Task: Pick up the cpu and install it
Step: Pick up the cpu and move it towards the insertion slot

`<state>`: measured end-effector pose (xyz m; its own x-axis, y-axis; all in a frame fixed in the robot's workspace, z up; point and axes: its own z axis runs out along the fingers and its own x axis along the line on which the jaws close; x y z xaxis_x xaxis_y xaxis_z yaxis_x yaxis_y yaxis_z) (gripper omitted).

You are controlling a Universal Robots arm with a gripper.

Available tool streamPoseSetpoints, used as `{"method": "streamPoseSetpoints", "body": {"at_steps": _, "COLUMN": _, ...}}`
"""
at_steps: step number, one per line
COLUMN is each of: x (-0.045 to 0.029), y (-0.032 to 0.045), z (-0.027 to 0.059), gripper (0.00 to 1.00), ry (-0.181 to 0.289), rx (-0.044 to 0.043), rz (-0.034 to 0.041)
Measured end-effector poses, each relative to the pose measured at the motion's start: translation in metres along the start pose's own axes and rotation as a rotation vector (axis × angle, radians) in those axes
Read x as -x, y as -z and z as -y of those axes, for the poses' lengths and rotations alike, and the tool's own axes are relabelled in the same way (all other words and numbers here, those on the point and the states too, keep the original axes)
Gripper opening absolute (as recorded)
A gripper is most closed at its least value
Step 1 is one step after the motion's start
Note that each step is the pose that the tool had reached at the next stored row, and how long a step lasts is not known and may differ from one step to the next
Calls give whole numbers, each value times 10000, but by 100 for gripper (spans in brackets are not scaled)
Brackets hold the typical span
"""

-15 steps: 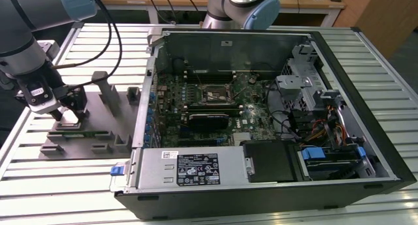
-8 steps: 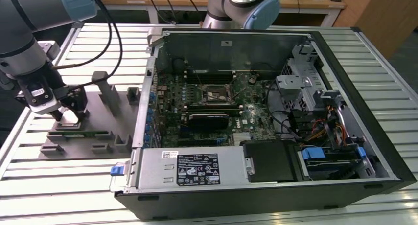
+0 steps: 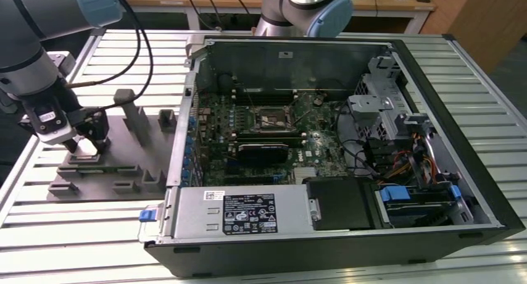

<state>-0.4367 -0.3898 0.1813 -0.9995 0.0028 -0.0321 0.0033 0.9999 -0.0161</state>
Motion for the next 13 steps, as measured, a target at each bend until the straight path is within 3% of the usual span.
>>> {"method": "streamPoseSetpoints", "body": {"at_steps": 13, "x": -7, "y": 35, "z": 1, "gripper": 59, "ry": 1, "rx": 0, "rz": 1}}
